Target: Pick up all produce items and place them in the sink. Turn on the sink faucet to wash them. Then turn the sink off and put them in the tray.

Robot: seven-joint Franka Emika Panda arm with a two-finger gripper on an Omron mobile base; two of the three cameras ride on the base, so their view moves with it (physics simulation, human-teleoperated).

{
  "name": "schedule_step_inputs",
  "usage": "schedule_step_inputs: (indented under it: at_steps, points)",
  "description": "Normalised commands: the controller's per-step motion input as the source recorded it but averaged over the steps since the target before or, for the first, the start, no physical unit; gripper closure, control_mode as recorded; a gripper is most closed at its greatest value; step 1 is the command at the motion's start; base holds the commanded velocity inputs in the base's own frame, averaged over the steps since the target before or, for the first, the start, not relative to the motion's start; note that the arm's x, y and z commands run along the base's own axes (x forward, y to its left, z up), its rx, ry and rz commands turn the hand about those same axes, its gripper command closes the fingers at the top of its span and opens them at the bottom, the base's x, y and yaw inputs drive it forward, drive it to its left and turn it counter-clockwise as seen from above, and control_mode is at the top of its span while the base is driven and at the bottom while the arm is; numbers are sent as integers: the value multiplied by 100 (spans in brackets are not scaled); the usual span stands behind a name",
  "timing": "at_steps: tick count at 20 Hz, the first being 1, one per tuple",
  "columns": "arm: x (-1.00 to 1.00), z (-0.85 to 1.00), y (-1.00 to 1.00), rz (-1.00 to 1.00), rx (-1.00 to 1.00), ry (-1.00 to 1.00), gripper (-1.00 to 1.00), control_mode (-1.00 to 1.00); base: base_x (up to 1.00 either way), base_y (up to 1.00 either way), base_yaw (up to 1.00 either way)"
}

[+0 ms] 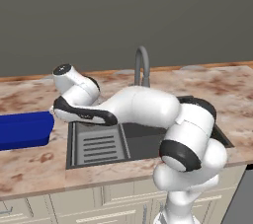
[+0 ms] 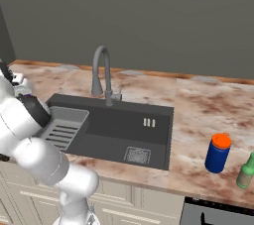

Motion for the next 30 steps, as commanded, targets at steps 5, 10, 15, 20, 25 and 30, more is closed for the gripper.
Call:
schedule_step_inputs:
  at_steps: [5,10,15,20,25,30]
  points:
    - [23,0,49,4,0,4,100,-100,0,0,0]
    - [21,0,45,5,0,2,100,-100,0,0,0]
    - [24,-5,51,5,0,4,100,-100,0,0,0]
    - [24,-12,50,5,0,4,100,-100,0,0,0]
    - [20,-9,45,3,-1,1,100,-100,0,0,0]
    - [16,-6,34,2,0,0,100,-100,0,0,0]
